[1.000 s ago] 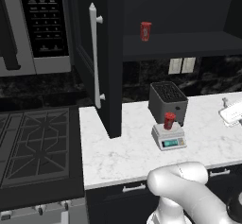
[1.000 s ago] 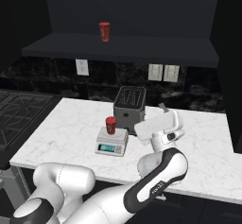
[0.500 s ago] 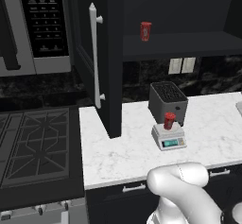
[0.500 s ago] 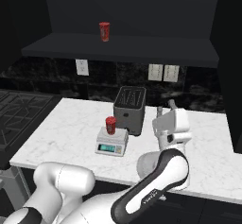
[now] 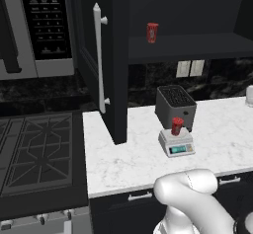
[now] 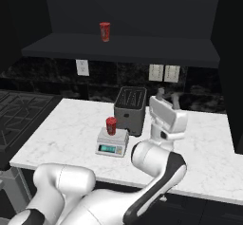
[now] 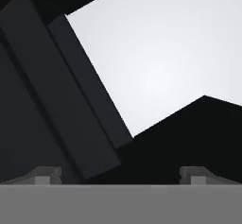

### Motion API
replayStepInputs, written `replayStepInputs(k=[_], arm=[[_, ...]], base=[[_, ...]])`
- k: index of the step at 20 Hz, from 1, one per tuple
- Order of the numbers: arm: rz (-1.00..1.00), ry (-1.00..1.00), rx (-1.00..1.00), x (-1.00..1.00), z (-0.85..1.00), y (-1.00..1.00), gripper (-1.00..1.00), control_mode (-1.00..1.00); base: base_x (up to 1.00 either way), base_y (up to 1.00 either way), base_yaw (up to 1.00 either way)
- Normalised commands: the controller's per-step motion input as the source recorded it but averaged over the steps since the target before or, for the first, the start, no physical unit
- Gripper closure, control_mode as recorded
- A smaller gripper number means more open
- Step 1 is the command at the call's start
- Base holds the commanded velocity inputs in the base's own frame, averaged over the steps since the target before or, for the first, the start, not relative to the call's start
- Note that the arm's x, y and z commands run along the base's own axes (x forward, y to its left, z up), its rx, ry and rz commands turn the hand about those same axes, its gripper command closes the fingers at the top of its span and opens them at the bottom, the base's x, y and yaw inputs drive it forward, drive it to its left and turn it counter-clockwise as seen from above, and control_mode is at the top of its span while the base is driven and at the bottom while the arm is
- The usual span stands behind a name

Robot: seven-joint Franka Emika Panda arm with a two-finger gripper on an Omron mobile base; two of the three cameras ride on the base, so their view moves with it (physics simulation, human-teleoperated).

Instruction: Pick the yogurt and place it on the digital scale for weighing, and close the cabinet.

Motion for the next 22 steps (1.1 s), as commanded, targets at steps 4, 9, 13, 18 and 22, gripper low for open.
replayStepInputs(k=[4, 9, 13, 18, 22], arm=[[0.0, -0.34, -0.06, 0.0, -0.07, -0.68, -1.0, -1.0], [0.0, -0.22, -0.15, 0.0, -0.27, -0.75, -1.0, -1.0], [0.0, -0.02, -0.31, 0.0, -0.47, -0.12, -1.0, -1.0], [0.0, 0.05, -0.2, -0.01, -0.31, -0.36, -1.0, -1.0], [0.0, 0.11, 0.0, -0.16, 0.11, -0.69, -1.0, -1.0]], base=[[0.0, 0.0, 0.0], [0.0, 0.0, 0.0], [0.0, 0.0, 0.0], [0.0, 0.0, 0.0], [0.0, 0.0, 0.0]])
